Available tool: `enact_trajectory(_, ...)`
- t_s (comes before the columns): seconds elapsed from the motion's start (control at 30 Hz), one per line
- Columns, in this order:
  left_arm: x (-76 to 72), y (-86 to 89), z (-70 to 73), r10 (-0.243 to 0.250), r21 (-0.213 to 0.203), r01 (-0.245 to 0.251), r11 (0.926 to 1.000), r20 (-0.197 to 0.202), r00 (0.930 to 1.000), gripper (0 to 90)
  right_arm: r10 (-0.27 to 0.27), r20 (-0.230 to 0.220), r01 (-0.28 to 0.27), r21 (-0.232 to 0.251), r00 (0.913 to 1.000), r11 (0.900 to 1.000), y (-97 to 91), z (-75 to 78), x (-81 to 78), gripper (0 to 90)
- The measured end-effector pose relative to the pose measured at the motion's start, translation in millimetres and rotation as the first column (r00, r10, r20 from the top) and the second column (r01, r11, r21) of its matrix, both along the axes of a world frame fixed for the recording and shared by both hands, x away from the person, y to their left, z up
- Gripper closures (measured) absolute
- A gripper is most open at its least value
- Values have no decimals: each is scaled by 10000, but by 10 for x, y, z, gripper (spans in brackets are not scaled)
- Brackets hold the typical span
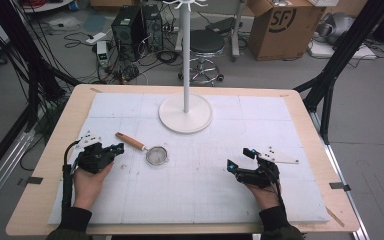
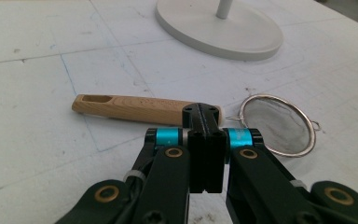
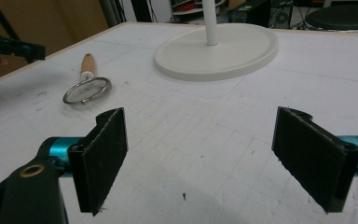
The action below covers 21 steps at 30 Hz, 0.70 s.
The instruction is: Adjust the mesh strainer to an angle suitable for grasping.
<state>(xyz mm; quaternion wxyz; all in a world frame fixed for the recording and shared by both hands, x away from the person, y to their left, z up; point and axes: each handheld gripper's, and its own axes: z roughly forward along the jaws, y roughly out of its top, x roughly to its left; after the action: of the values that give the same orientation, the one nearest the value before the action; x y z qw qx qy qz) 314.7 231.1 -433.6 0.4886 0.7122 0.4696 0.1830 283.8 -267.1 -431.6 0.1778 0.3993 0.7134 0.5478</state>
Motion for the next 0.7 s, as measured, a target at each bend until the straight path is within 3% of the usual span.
enact_trajectory(0.2, 103, -60, -116, -314, 14, 315, 9995, -356, 9989, 900, -149, 34, 149, 56, 9999, 9999, -8, 4, -7, 154)
enact_trajectory(0.43, 195, -55, -166, 38, 67, -34, 10000, -553, 9985, 900, -169, 64, 169, 108, 9998, 9998, -8, 7, -7, 154)
enact_trajectory(0.63, 349, -75, -158, -69, 329, 98, 9994, -856, 9963, 900, -155, 108, 153, 195, 9998, 9997, -11, 11, -11, 154)
enact_trajectory(0.7, 368, -89, -167, -92, 250, 113, 9996, -788, 9968, 900, -180, 87, 178, 210, 9998, 9996, -18, 15, -13, 154)
